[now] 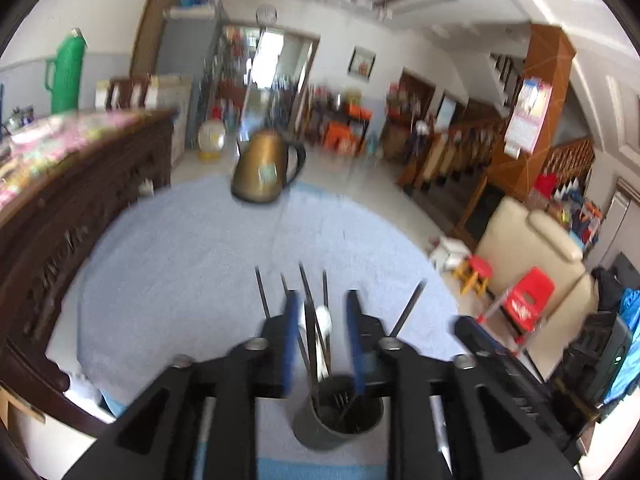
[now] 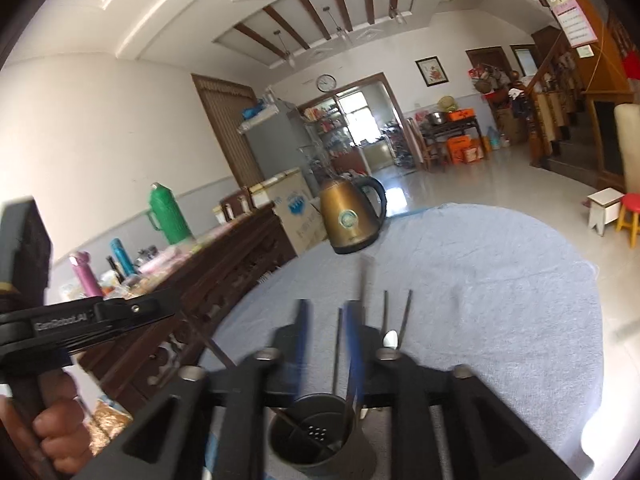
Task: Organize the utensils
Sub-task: 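Open both tools to drop the chopsticks into the holder cup, then move both open tools back down to the remaining chopsticks on the cloth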
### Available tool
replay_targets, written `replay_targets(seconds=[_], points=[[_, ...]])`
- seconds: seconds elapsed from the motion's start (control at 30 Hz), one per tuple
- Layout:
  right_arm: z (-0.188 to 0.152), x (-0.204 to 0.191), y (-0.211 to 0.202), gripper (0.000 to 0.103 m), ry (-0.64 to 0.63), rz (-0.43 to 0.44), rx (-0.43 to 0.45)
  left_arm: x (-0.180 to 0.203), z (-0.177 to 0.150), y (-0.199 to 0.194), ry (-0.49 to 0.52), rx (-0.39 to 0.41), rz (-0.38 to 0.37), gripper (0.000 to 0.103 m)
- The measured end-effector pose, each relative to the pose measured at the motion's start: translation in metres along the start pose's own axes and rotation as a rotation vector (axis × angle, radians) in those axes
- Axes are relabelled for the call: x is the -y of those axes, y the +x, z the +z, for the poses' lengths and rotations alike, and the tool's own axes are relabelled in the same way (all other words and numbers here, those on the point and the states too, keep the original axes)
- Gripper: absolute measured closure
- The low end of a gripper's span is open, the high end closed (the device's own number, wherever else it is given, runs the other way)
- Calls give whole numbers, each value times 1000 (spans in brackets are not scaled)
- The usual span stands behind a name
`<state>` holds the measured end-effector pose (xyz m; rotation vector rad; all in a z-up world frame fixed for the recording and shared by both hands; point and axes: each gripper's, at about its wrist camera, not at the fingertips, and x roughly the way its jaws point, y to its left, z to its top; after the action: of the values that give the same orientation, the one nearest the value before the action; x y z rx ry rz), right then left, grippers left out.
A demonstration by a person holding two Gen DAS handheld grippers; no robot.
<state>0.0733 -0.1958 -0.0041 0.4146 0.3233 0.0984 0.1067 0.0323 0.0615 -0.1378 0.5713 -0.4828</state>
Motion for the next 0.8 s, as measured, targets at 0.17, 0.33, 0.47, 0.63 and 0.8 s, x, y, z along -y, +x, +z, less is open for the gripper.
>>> replay_targets(seconds=[0.17,0.33,0.47,0.63,0.8], points=[[16,25,-35,47,77,-58,170,-17,7,-19,-30,129,73,37],[8,73,-19,53,202,-139,79,-60,-2,9,-151,44,154,37],[-10,106,4,53,288,-182,-33,-76,-21,36,-150,-41,260,37],[-32,132,31,54,340,-192,-157,-86,-51,72,-123,-148,335,37],[-56,147,49,54,358,-207,-242,-93,-74,91,-132,-227,383,37]])
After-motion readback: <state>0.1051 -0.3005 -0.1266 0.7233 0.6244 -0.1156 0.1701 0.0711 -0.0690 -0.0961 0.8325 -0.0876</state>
